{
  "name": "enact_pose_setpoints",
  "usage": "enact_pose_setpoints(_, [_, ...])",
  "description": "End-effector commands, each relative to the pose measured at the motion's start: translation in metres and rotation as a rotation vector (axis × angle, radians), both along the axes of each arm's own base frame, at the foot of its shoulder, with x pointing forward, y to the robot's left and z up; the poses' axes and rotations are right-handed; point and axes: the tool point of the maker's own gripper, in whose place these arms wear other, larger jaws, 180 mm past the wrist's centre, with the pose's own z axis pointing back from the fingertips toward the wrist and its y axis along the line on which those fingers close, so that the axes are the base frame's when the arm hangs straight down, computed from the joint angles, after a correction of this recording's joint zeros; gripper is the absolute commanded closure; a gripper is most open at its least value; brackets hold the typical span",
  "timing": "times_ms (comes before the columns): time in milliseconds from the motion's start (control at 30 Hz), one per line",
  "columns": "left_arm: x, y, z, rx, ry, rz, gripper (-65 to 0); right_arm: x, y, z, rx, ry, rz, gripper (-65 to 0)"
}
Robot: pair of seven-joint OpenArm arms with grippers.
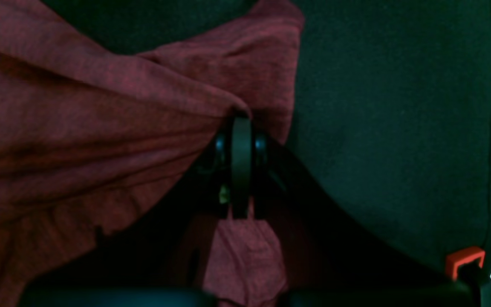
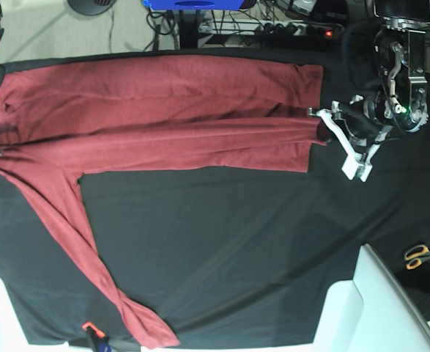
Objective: Fold the T-shirt properly
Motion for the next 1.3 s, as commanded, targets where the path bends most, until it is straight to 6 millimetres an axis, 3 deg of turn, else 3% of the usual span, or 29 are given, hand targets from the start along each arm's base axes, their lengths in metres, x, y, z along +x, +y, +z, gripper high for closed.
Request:
enact_pose_setpoints(0, [0.008,0.008,0.008,0.024,-0.032,0.001,0.0,0.015,-0.02,0.022,-0.047,-0.051,-0.01,0.0])
enact_pose_setpoints(567, [0.012,0.005,0.01,0.014,-0.046,0.012,0.0,0.017,-0.018,0.023,-0.045,-0.057,-0.009,-0.2])
enact_pose_setpoints(700, [0.021,0.006,0.016,0.014,-0.068,0.014,0.0,0.025,-0.022,0.036,-0.07,-0.091,-0.003,-0.6])
enact_pose_setpoints(767, [0.024,0.006,0.018,0.014,-0.077,0.013,-5.9,0.032,-0.019,0.043,-0.081,-0.116,0.007,-5.4])
enact_pose_setpoints(900, [0.034,0.005,0.025,0.014,-0.103,0.012,-22.2,0.035,-0.019,0.053,-0.105,-0.124,0.017,-23.4])
enact_pose_setpoints(1000, [0.035,0.004,0.026,0.014,-0.105,0.009,-30.3,0.037,-0.02,0.061,-0.124,-0.124,0.026,-34.4])
enact_pose_setpoints(1167, [0.031,0.003,0.023,0.01,-0.096,0.005,-37.0,0.039,-0.015,0.06,-0.117,-0.127,0.026,-35.6])
enact_pose_setpoints(1267, [0.032,0.004,0.025,0.009,-0.1,0.011,-36.4,0.04,-0.015,0.061,-0.116,-0.132,0.027,-35.4])
